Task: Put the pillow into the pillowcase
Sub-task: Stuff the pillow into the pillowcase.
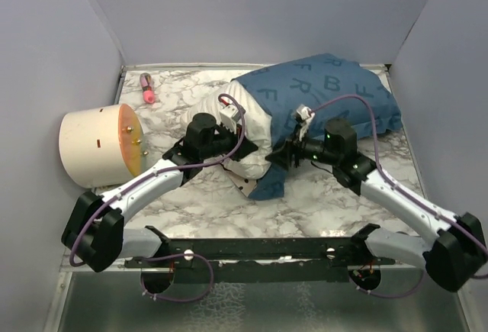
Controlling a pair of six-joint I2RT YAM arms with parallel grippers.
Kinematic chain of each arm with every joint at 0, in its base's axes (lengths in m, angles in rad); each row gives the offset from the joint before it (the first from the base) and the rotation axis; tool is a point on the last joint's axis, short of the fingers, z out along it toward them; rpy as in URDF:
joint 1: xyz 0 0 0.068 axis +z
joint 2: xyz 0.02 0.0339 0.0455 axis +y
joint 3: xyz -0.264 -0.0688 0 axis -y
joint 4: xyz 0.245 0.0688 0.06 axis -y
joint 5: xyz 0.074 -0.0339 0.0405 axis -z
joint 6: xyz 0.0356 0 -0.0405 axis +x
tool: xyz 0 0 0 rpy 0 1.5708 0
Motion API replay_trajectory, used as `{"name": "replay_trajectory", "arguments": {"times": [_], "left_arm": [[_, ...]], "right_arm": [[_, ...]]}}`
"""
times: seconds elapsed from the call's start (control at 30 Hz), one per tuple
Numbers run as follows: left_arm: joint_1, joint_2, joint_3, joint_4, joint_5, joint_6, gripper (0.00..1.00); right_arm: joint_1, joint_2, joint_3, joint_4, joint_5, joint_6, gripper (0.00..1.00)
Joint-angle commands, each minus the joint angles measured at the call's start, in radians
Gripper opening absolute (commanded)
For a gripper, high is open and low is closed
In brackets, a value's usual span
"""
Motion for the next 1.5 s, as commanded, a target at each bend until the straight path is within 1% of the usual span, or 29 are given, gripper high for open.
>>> {"name": "replay_trajectory", "arguments": {"times": [0.0, 0.07, 0.13, 0.2, 0.23, 0.3, 0.37, 0.57, 0.63, 0.7, 0.73, 0.83, 0.93, 0.97, 1.07, 1.1, 1.13, 1.2, 1.27, 1.3, 1.33, 1.37, 1.47], "left_arm": [[-0.024, 0.03, -0.021, 0.166, 0.153, -0.106, 0.0], [-0.023, 0.035, -0.019, 0.167, 0.155, -0.122, 0.0], [-0.024, 0.037, -0.016, 0.165, 0.15, -0.125, 0.0], [-0.023, 0.039, -0.012, 0.164, 0.143, -0.127, 0.0], [-0.023, 0.04, -0.011, 0.164, 0.141, -0.127, 0.0], [-0.024, 0.048, -0.004, 0.165, 0.139, -0.128, 0.0], [-0.023, 0.062, 0.013, 0.165, 0.144, -0.13, 0.0], [-0.023, 0.1, 0.059, 0.166, 0.159, -0.126, 0.0], [-0.023, 0.119, 0.077, 0.166, 0.172, -0.126, 0.0], [-0.023, 0.134, 0.089, 0.173, 0.189, -0.129, 0.0], [-0.023, 0.142, 0.095, 0.178, 0.193, -0.131, 0.0], [-0.023, 0.157, 0.104, 0.192, 0.205, -0.145, 0.0], [-0.023, 0.163, 0.1, 0.239, 0.218, -0.17, 0.0], [-0.023, 0.168, 0.099, 0.246, 0.224, -0.178, 0.0], [-0.023, 0.178, 0.105, 0.271, 0.238, -0.195, 0.0], [-0.024, 0.181, 0.108, 0.276, 0.24, -0.198, 0.0], [-0.023, 0.184, 0.111, 0.277, 0.24, -0.198, 0.0], [-0.022, 0.192, 0.121, 0.275, 0.238, -0.19, 0.0], [-0.021, 0.201, 0.13, 0.275, 0.231, -0.179, 0.0], [-0.017, 0.207, 0.135, 0.279, 0.228, -0.174, 0.0], [-0.015, 0.216, 0.14, 0.284, 0.225, -0.172, 0.0], [-0.009, 0.222, 0.142, 0.294, 0.223, -0.173, 0.0], [-0.001, 0.249, 0.148, 0.344, 0.207, -0.195, 0.0]], "right_arm": [[0.027, -0.285, -0.166, 0.049, 0.006, 0.141, 0.61], [0.027, -0.434, -0.233, 0.007, 0.082, 0.185, 0.71], [0.027, -0.57, -0.266, -0.074, 0.192, 0.223, 0.82], [0.027, -0.668, -0.289, -0.157, 0.324, 0.258, 0.94], [0.026, -0.686, -0.301, -0.194, 0.369, 0.273, 0.98], [0.027, -0.692, -0.331, -0.258, 0.439, 0.328, 1.0], [0.027, -0.686, -0.371, -0.283, 0.461, 0.395, 1.0], [0.027, -0.701, -0.555, -0.215, 0.55, 0.605, 1.0], [0.027, -0.698, -0.636, -0.117, 0.549, 0.642, 1.0], [0.027, -0.654, -0.721, 0.072, 0.527, 0.644, 1.0], [0.027, -0.604, -0.749, 0.175, 0.513, 0.629, 1.0], [0.029, -0.387, -0.759, 0.412, 0.507, 0.59, 1.0], [0.033, -0.175, -0.796, 0.745, 0.51, 0.595, 1.0], [0.034, -0.078, -0.794, 0.834, 0.506, 0.592, 1.0], [0.034, 0.096, -0.767, 1.036, 0.454, 0.571, 0.99], [0.034, 0.139, -0.763, 1.097, 0.426, 0.575, 0.94], [0.034, 0.168, -0.761, 1.152, 0.382, 0.577, 0.82], [0.04, 0.181, -0.76, 1.205, 0.304, 0.591, 0.53], [0.056, 0.136, -0.758, 1.191, 0.247, 0.585, 0.27], [0.065, 0.096, -0.75, 1.154, 0.222, 0.577, 0.17], [0.074, 0.039, -0.741, 1.097, 0.2, 0.558, 0.11], [0.089, -0.022, -0.725, 0.999, 0.183, 0.534, 0.06], [0.135, -0.183, -0.655, 0.787, 0.141, 0.448, 0.01]]}}
